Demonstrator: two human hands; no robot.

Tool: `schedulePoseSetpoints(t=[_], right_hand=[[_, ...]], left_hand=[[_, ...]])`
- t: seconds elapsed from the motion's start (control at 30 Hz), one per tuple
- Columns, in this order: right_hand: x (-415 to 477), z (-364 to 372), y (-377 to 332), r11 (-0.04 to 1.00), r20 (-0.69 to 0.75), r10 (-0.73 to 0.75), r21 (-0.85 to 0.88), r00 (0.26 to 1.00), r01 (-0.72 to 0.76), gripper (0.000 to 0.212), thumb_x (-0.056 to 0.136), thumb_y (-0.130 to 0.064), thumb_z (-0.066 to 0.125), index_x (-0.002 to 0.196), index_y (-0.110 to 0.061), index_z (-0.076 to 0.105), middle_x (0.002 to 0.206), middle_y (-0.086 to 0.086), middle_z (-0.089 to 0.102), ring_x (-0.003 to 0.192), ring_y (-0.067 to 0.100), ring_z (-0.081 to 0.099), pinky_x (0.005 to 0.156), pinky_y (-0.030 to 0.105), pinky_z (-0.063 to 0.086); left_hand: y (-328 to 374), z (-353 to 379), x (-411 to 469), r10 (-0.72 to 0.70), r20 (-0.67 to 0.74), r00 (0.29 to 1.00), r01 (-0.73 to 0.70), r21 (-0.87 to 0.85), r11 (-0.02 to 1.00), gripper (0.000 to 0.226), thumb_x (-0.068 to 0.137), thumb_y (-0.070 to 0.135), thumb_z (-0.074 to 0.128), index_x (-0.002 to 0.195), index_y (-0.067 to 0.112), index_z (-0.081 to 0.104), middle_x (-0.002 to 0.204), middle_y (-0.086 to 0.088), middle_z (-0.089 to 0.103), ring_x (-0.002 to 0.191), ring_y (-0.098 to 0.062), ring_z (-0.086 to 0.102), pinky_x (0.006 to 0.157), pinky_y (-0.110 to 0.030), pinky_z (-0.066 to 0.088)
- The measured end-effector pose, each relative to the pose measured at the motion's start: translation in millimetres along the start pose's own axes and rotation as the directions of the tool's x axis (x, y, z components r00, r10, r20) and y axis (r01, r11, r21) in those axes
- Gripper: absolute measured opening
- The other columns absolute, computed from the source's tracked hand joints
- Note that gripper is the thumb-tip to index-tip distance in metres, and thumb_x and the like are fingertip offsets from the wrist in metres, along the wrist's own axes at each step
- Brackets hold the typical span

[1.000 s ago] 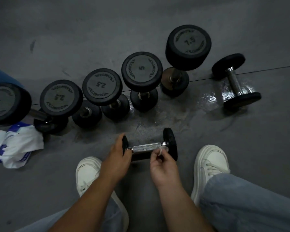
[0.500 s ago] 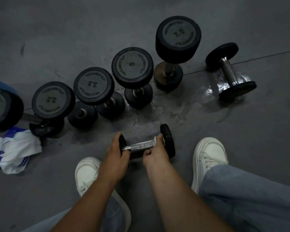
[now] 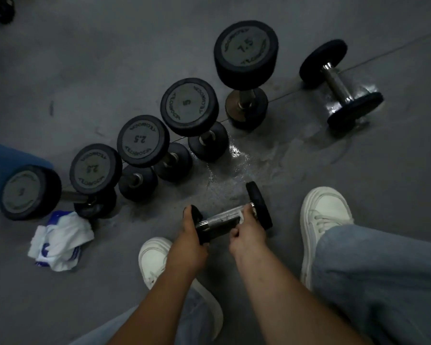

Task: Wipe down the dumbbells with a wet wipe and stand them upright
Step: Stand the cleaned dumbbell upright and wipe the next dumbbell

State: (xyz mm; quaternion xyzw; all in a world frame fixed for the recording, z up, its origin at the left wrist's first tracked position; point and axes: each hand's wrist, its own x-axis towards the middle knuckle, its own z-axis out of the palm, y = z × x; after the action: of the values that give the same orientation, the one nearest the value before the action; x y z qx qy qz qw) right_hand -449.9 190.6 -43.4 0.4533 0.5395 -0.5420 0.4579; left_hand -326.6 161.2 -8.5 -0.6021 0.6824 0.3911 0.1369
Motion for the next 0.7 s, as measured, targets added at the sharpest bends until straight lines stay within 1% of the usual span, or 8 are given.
schedulePoseSetpoints(t=[0.1,0.2,0.3,0.4,0.43,0.53,0.6,0.7], right_hand=[[-1,6,-10,0.999,0.025,0.035,0.017,0.999,-0.036,0.033,0.080,-0.041,0.076,0.097,-0.015,0.066,0.083,-0.003,0.058,0.055,0.007,0.039,0.040,0.017,0.031],[1,3,-7,1.000,-0.004,-0.024,0.013,1.000,0.024,0.037,0.082,-0.036,0.075,0.108,-0.010,0.067,0.083,-0.003,0.059,0.061,0.007,0.046,0.048,0.018,0.036],[9,-1,-2,0.998,-0.001,-0.061,-0.017,0.998,0.061,0.033,0.082,-0.038,0.074,0.104,-0.015,0.065,0.077,-0.003,0.055,0.053,0.007,0.034,0.034,0.014,0.029],[14,7,-13,0.997,0.080,0.009,-0.078,0.997,-0.002,0.038,0.078,-0.046,0.076,0.101,-0.018,0.063,0.094,-0.001,0.057,0.061,0.007,0.040,0.032,0.015,0.029],[15,7,-13,0.996,0.093,0.003,-0.093,0.996,0.006,0.035,0.079,-0.045,0.076,0.097,-0.018,0.063,0.095,-0.001,0.057,0.061,0.007,0.040,0.032,0.014,0.029],[14,0,-5,0.996,0.081,-0.038,-0.073,0.996,0.044,0.021,0.088,-0.037,0.069,0.093,-0.019,0.059,0.089,-0.002,0.057,0.060,0.006,0.041,0.032,0.013,0.026],[15,-2,-2,0.998,0.097,-0.030,-0.060,0.995,0.036,0.020,0.089,-0.039,0.066,0.091,-0.022,0.056,0.082,-0.004,0.054,0.058,0.006,0.039,0.033,0.012,0.026],[11,6,-8,1.000,0.139,0.001,-0.027,0.990,0.003,0.022,0.090,-0.039,0.064,0.080,-0.022,0.056,0.073,-0.006,0.047,0.052,0.003,0.032,0.033,0.012,0.024]], left_hand=[[2,-1,-2,-0.023,-0.018,1.000,0.024,0.040,0.999,0.099,0.084,0.011,0.067,0.155,0.030,0.001,0.127,-0.015,0.061,0.105,-0.033,0.064,0.083,-0.031,0.049],[6,-4,-5,-0.020,0.018,1.000,0.019,0.030,0.999,0.093,0.084,0.011,0.068,0.153,0.028,0.008,0.120,-0.013,0.064,0.096,-0.028,0.063,0.078,-0.028,0.046],[7,-3,-6,-0.025,0.027,0.999,0.024,0.036,0.999,0.089,0.083,0.012,0.068,0.151,0.026,0.011,0.112,-0.011,0.066,0.095,-0.030,0.064,0.074,-0.028,0.045],[8,-3,0,-0.037,0.037,0.999,0.037,0.007,0.999,0.085,0.084,0.010,0.065,0.150,0.024,0.013,0.112,-0.012,0.065,0.095,-0.031,0.064,0.075,-0.030,0.048],[9,-3,1,-0.052,0.045,0.998,0.052,-0.008,0.999,0.086,0.085,0.010,0.064,0.150,0.024,0.010,0.114,-0.011,0.064,0.095,-0.030,0.064,0.077,-0.029,0.048],[7,2,2,-0.060,0.051,0.997,0.064,-0.064,0.996,0.094,0.082,0.008,0.061,0.152,0.027,0.001,0.121,-0.011,0.059,0.096,-0.031,0.063,0.081,-0.033,0.051],[3,4,5,-0.054,0.028,0.998,0.056,-0.092,0.994,0.092,0.078,0.011,0.061,0.149,0.028,0.005,0.123,-0.014,0.059,0.097,-0.034,0.064,0.085,-0.042,0.055],[1,1,15,-0.063,0.041,0.997,0.066,-0.094,0.993,0.094,0.077,0.014,0.061,0.150,0.030,0.004,0.120,-0.017,0.059,0.095,-0.037,0.064,0.084,-0.043,0.056]])
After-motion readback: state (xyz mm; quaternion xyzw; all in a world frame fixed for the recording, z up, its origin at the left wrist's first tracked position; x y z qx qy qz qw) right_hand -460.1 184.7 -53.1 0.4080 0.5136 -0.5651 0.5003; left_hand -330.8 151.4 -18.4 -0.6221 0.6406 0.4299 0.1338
